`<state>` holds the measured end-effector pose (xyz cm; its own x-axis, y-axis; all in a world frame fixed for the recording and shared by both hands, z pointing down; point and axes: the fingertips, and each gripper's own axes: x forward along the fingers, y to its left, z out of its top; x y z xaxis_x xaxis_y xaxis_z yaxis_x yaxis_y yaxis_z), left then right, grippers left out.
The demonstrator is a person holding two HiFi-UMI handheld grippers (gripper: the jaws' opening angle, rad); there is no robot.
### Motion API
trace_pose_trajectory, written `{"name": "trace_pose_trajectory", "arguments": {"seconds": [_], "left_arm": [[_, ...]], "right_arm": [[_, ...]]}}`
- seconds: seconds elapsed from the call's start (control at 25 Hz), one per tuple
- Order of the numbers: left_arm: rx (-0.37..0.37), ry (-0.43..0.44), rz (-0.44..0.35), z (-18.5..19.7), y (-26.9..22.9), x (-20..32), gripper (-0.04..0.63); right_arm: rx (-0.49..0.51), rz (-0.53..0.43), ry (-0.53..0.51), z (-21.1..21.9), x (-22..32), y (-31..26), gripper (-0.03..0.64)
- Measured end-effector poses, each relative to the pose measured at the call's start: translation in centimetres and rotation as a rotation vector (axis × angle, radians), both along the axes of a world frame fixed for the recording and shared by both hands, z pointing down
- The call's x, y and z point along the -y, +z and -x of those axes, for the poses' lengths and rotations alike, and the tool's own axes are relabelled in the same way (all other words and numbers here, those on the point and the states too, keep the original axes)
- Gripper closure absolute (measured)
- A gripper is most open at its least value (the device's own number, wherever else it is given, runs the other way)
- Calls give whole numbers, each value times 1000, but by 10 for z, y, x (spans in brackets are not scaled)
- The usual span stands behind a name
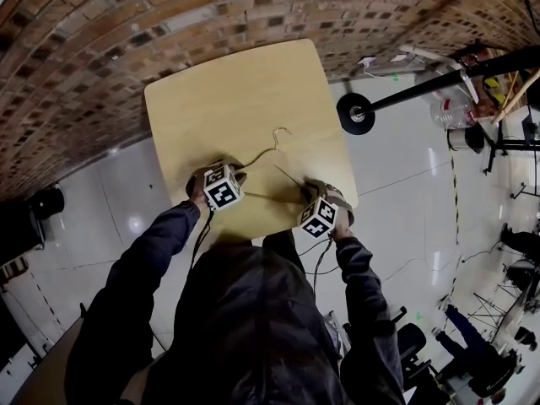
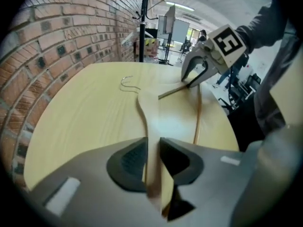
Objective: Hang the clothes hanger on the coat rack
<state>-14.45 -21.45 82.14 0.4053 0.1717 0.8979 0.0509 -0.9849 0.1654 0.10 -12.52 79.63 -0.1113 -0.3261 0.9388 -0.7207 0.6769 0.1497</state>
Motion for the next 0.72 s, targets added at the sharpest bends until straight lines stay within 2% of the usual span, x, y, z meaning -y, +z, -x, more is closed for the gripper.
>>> {"name": "trace_pose_trajectory", "arguments": {"seconds": [0.28,0.44,0.56,0.72], "left_arm": [[-94,-37,-6,-8,-29,-8,512],[-138,-8,-39,-8,-41,-9,512],[-163,-8,-27,-6,-49,-12,512],[-224,29,-57,-26,-79,-2,511]], "right_arm": [[-77,-60,51,-12,1,2,515],[-90,-82,55,-11,4,5,505],[-94,-91,56,-11,2,4,503],[-113,-136,153,-30,9,-30,514]]}}
